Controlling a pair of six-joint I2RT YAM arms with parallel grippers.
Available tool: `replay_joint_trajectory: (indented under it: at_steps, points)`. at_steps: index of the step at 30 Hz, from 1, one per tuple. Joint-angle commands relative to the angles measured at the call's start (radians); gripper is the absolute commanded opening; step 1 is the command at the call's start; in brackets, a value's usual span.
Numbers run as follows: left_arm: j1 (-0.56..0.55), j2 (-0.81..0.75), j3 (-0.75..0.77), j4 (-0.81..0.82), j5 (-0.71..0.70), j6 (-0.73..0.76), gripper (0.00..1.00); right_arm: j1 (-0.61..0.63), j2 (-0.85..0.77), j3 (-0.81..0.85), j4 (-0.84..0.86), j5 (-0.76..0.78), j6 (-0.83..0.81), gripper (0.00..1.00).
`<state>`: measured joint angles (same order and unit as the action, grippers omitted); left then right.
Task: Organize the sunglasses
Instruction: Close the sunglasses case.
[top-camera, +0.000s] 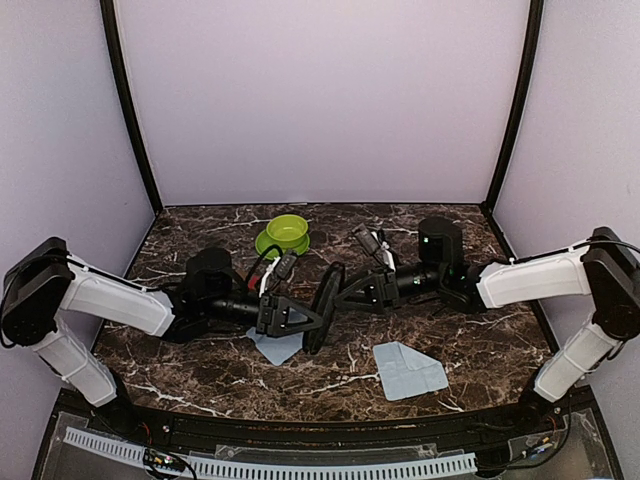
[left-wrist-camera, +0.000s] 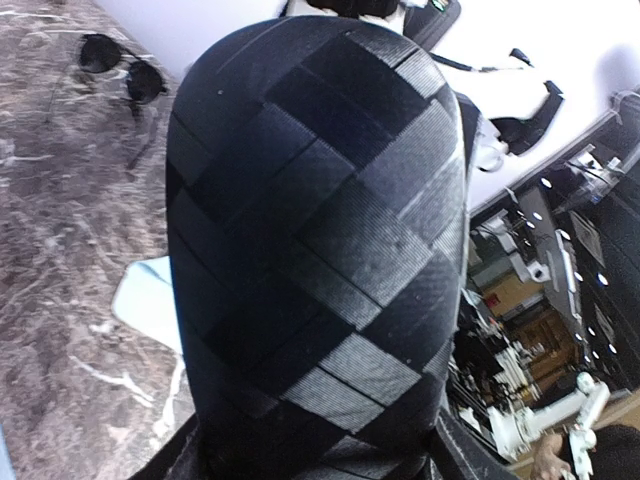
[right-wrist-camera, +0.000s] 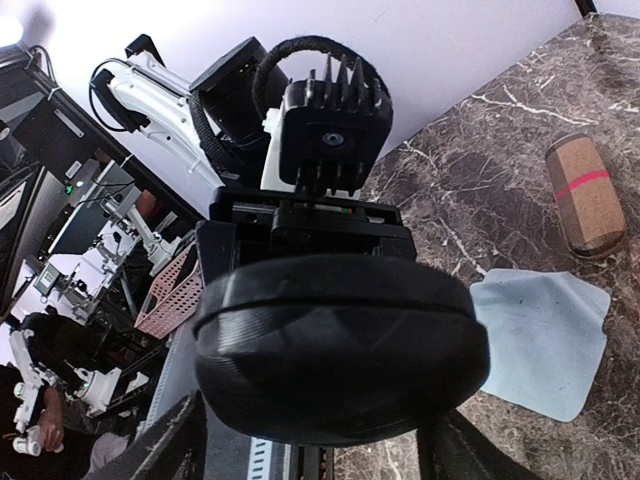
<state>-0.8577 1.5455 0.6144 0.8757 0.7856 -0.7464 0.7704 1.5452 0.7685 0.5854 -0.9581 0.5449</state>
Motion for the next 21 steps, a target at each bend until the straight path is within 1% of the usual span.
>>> replay_joint_trajectory:
  at_steps: [1, 5, 9, 11, 15, 19, 21]
  points:
    - [0.005, -0.083, 0.062, -0.217, -0.112, 0.111, 0.0, -0.013, 0.0, -0.012, 0.019, 0.04, -0.012, 0.76]
    - [0.004, -0.09, 0.086, -0.308, -0.16, 0.15, 0.0, -0.008, -0.009, -0.02, 0.029, 0.08, 0.01, 0.86]
    - [0.003, -0.078, 0.087, -0.294, -0.15, 0.139, 0.0, 0.005, 0.0, -0.011, -0.015, 0.15, 0.006, 0.94]
    - [0.003, -0.071, 0.091, -0.283, -0.138, 0.129, 0.0, 0.008, 0.007, -0.012, -0.012, 0.179, 0.016, 0.97]
    - [0.002, -0.069, 0.09, -0.268, -0.122, 0.123, 0.0, 0.015, 0.028, -0.004, -0.01, 0.203, 0.026, 0.97]
    - [0.0, -0.068, 0.091, -0.257, -0.103, 0.116, 0.0, 0.021, 0.041, 0.004, 0.016, 0.192, 0.032, 0.97]
    - [0.0, -0.067, 0.09, -0.249, -0.098, 0.11, 0.0, 0.024, 0.073, 0.01, 0.022, 0.192, 0.032, 0.97]
